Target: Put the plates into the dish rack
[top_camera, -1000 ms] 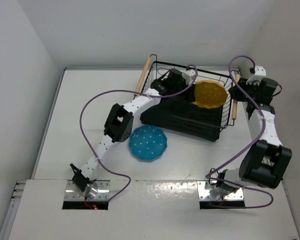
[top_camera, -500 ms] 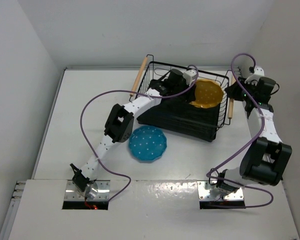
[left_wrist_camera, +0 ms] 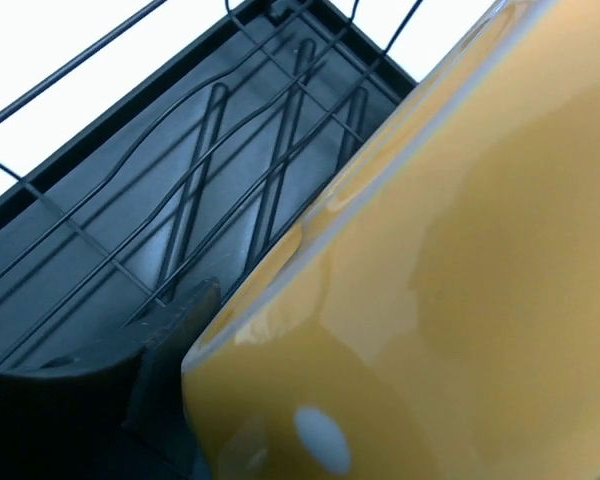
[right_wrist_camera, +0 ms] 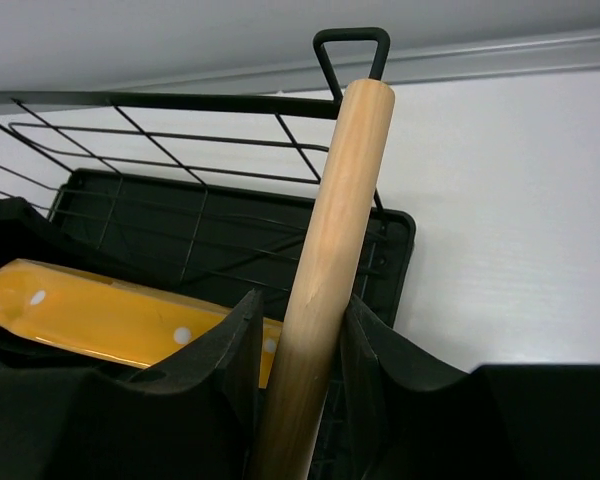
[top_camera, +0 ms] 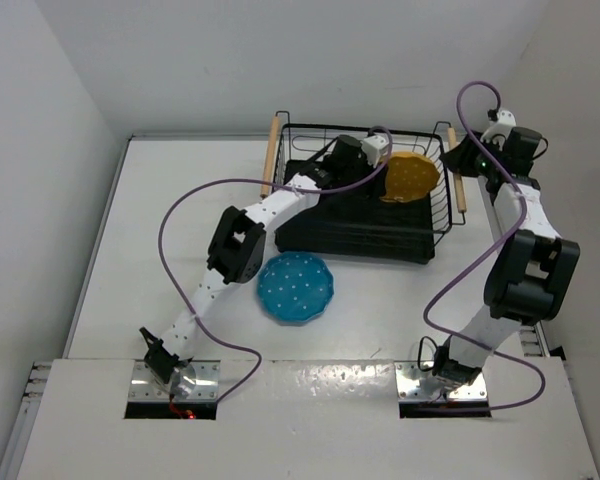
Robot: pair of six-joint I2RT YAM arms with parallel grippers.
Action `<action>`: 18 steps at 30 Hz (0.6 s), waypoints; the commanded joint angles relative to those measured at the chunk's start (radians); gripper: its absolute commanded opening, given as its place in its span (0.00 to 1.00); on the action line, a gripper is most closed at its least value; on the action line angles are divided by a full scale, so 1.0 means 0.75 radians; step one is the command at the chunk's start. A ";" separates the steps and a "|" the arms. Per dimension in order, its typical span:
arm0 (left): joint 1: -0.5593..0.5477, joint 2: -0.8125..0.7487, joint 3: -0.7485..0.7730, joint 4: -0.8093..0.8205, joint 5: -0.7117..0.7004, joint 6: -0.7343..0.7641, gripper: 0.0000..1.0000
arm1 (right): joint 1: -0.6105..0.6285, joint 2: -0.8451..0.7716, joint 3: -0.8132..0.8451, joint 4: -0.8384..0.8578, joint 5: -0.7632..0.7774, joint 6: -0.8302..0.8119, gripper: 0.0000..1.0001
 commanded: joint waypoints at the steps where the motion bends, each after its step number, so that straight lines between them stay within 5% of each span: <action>1: 0.009 -0.001 0.079 0.012 0.004 -0.019 0.61 | 0.071 0.083 0.066 0.108 -0.267 -0.068 0.24; 10: 0.036 -0.001 0.130 0.012 0.004 -0.019 0.89 | 0.069 0.137 0.096 0.138 -0.411 -0.041 0.28; 18: 0.062 -0.032 0.180 0.036 -0.057 0.034 0.92 | 0.059 0.094 0.049 0.098 -0.409 -0.076 0.31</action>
